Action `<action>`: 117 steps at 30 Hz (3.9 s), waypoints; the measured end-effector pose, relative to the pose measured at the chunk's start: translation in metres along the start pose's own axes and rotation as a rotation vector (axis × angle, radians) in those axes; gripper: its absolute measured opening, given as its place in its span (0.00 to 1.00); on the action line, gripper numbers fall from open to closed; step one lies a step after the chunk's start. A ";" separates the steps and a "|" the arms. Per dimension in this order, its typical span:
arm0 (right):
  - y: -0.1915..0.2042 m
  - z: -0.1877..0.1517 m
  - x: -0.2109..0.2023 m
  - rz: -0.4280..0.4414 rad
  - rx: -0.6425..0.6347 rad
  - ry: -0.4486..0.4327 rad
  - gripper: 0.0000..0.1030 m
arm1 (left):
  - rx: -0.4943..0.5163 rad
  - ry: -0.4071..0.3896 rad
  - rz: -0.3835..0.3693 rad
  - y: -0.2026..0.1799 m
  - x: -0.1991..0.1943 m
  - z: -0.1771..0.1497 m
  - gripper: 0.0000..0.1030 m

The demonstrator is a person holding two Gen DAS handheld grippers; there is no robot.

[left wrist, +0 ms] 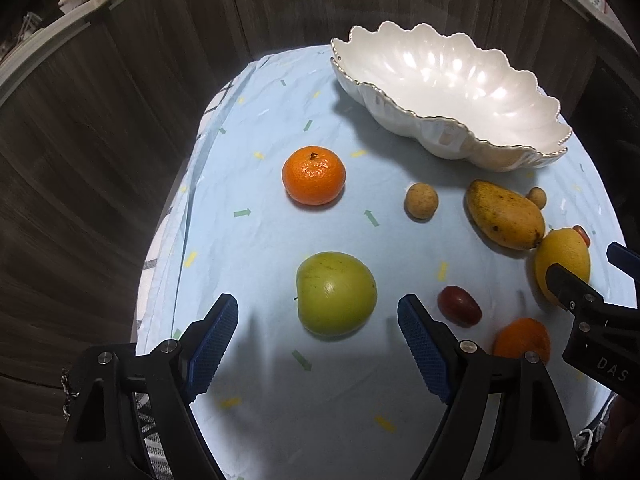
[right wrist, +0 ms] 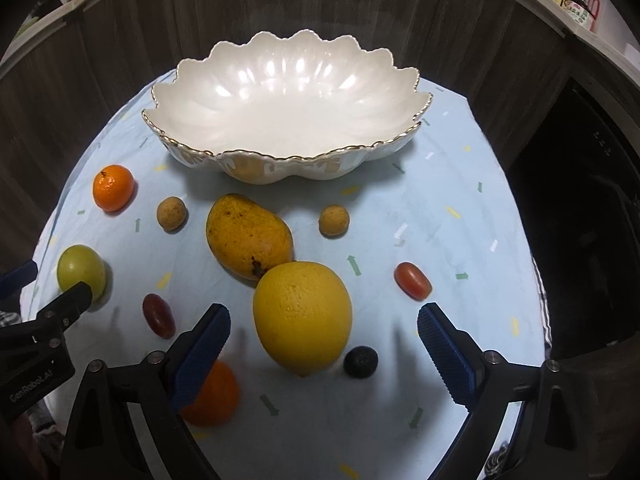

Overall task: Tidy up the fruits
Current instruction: 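Grasp the green apple with the left tool while the right tool grasps the lemon, then carry the green apple and lemon over the white bowl with both tools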

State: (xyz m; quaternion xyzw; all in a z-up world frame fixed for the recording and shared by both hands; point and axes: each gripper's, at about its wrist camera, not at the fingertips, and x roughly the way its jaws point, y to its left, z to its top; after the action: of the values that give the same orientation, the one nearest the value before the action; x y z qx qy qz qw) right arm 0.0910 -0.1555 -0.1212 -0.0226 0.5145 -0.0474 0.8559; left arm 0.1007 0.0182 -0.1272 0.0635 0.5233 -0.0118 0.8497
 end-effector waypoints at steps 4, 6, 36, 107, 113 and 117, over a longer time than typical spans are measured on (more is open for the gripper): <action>0.004 0.004 0.004 -0.002 -0.012 -0.001 0.91 | -0.005 0.004 -0.006 0.001 0.007 0.001 0.80; 0.006 0.005 0.006 -0.005 -0.020 0.000 0.91 | -0.006 0.008 -0.012 0.000 0.011 0.003 0.80; 0.005 -0.006 0.031 0.080 -0.037 0.058 0.53 | 0.026 0.006 -0.020 -0.009 0.028 -0.008 0.44; -0.050 0.082 -0.041 0.095 0.045 -0.227 0.53 | 0.047 -0.334 -0.063 -0.039 -0.059 0.081 0.43; -0.057 0.102 -0.037 0.089 0.044 -0.248 0.53 | 0.054 -0.350 -0.078 -0.041 -0.056 0.102 0.43; -0.056 0.116 -0.029 0.077 0.034 -0.252 0.53 | 0.057 -0.351 -0.089 -0.041 -0.049 0.113 0.43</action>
State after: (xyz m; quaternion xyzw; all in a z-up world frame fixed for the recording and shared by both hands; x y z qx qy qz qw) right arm 0.1763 -0.2096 -0.0363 0.0060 0.4025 -0.0198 0.9152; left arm 0.1752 -0.0383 -0.0376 0.0614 0.3686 -0.0750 0.9245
